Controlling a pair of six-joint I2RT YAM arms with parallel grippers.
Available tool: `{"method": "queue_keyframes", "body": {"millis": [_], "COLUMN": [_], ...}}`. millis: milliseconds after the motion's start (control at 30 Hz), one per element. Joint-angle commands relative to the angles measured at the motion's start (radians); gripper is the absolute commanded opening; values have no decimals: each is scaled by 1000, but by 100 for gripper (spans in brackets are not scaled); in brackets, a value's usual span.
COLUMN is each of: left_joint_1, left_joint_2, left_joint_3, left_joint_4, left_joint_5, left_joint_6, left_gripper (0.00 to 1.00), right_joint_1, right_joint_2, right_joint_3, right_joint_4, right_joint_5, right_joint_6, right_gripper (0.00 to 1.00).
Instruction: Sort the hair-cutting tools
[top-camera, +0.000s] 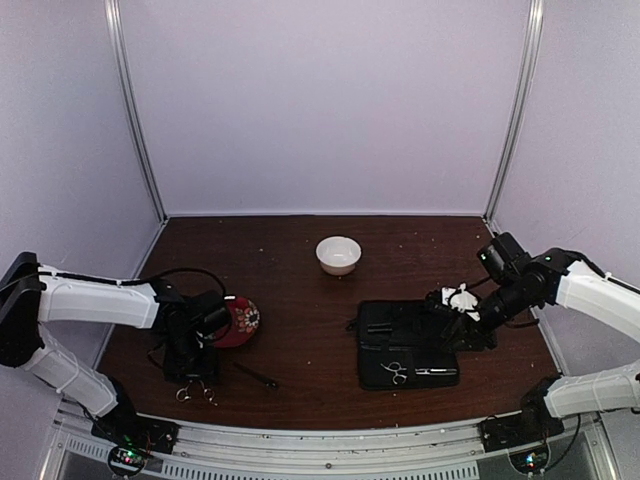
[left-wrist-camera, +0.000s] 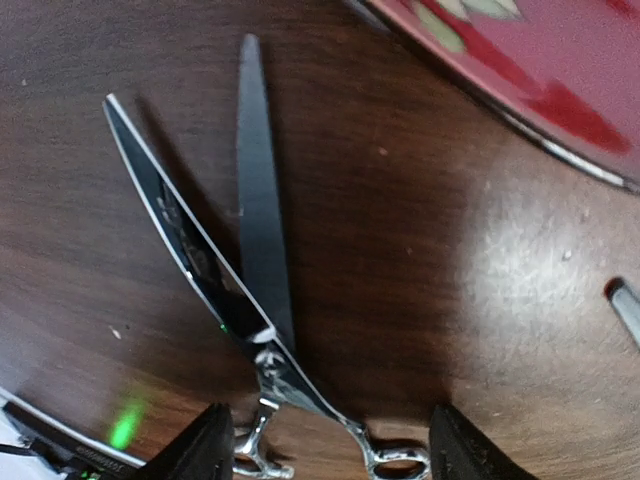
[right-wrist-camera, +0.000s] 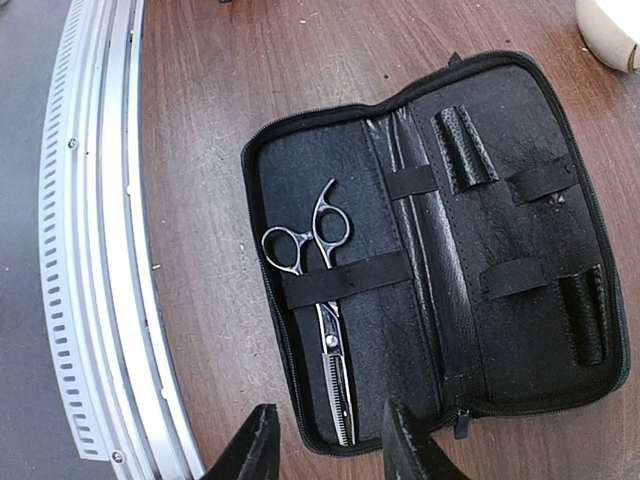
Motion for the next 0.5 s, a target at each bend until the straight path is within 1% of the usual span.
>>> {"method": "queue_keyframes", "body": {"millis": [0,233,333,367,400,467], "left_joint_1": [48,78,76,74,69,53], "left_joint_2": [-61,-32,-21,-30,-42,-65], "left_joint_3": [-61,-81,-86,-85,-85,-79], "left_joint_4": [160,208,230,239,245,251], "left_joint_5": [27,41,66,76,85,91], "left_joint_6": [-60,-53,-64,-71,-80,-106], "left_gripper": [68,64,54,48,44,40], "right_joint_1": [16,26,33,35,38,41], "right_joint_2": [-6,8,12,14,15,15], "right_joint_3": [-13,-13,-15,-16,-15,-17], "right_joint_4": [11,17,21,22,23,25], "right_joint_5": [8,25,35,38,40,43], "right_joint_6": [12,20,23,24,25,28], "right_gripper": [36,36,36,36,36,36]}}
